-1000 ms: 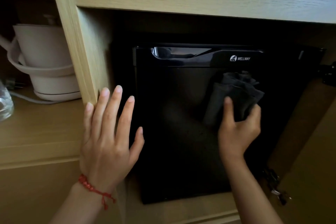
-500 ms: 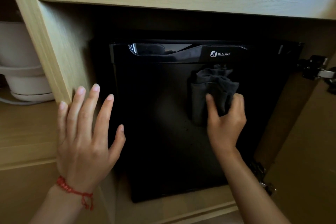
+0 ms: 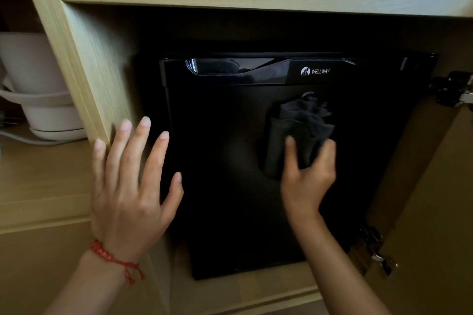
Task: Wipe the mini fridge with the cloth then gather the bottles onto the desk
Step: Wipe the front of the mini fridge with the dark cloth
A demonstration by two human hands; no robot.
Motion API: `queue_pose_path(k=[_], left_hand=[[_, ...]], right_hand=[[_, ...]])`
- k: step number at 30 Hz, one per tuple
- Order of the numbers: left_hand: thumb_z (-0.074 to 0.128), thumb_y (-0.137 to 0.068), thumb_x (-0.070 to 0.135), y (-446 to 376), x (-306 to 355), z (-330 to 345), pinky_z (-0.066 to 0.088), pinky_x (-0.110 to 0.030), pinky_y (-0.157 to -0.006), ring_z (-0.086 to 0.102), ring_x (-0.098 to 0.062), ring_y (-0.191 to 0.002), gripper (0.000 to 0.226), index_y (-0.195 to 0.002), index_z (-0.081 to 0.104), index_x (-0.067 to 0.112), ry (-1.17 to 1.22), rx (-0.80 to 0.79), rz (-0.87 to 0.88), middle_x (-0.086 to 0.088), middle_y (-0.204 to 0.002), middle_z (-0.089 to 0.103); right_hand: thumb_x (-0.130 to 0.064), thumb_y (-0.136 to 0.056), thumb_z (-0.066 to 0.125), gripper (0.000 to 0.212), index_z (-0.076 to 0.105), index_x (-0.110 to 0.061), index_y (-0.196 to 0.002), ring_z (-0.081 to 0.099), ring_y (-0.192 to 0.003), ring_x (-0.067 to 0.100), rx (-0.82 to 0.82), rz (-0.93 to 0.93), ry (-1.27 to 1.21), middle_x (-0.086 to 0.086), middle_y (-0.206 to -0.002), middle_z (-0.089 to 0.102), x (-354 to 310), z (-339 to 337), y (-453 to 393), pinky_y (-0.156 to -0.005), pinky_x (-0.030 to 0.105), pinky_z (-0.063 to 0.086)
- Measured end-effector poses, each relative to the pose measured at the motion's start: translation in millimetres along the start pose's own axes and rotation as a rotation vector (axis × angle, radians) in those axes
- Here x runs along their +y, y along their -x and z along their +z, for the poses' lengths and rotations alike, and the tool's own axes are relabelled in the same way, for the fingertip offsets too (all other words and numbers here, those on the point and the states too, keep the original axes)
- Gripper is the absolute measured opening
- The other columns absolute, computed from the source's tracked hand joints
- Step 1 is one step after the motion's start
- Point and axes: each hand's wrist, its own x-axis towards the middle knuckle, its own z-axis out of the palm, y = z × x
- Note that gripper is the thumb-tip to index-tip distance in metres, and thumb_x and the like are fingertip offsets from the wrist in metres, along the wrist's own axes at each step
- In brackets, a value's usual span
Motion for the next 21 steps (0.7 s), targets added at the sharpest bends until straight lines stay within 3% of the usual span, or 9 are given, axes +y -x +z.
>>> queue_pose_path(k=[4,9,13,17,21], left_hand=[[0.052,-0.087,0.026,0,0,-1,0.015,-0.047,-0.114,0.032,-0.036,-0.131,0.047,-0.127,0.050,0.001,-0.002,-0.008,-0.005,-0.023,-0.136,0.045],[0.052,-0.087,0.025,0,0,-2,0.015,-0.047,-0.113,0.032,-0.036,-0.131,0.046,-0.127,0.051,0.001,0.006,-0.015,-0.008,-0.023,-0.136,0.044],[0.052,-0.087,0.026,2,1,-3,0.013,-0.048,-0.114,0.031,-0.036,-0.132,0.048,-0.128,0.049,0.001,0.001,-0.030,0.000,-0.021,-0.137,0.043],[0.050,-0.087,0.026,9,16,-4,0.014,-0.050,-0.113,0.030,-0.034,-0.134,0.050,-0.131,0.046,0.002,0.079,-0.063,-0.009,-0.018,-0.141,0.040],[0.047,-0.088,0.025,24,39,6,0.023,-0.048,-0.112,0.030,-0.032,-0.135,0.050,-0.133,0.043,0.002,0.190,-0.147,0.072,-0.018,-0.142,0.038]], right_hand=[[-0.007,-0.079,0.064,0.026,0.054,0.011,-0.095,0.051,-0.084,0.020,-0.176,-0.149,-0.100,0.024,-0.085,0.057,-27,19,22,-0.079,0.015,0.039],[-0.012,-0.083,0.063,0.028,0.052,0.002,-0.105,0.059,-0.088,0.021,-0.314,-0.198,-0.164,0.017,-0.095,0.058,-35,28,35,-0.071,0.024,0.053],[-0.012,-0.081,0.064,0.026,0.054,0.006,-0.097,0.052,-0.085,0.018,-0.230,-0.158,-0.094,0.021,-0.088,0.058,-18,12,22,-0.077,0.016,0.041],[-0.025,-0.083,0.058,0.024,0.044,-0.006,-0.086,0.045,-0.073,0.025,-0.058,0.003,0.074,0.026,-0.075,0.052,25,-16,4,-0.064,0.030,0.036],[-0.031,-0.084,0.056,0.038,0.050,0.007,-0.084,0.052,-0.073,0.035,0.042,0.187,0.081,0.027,-0.078,0.053,44,-25,4,-0.063,0.025,0.033]])
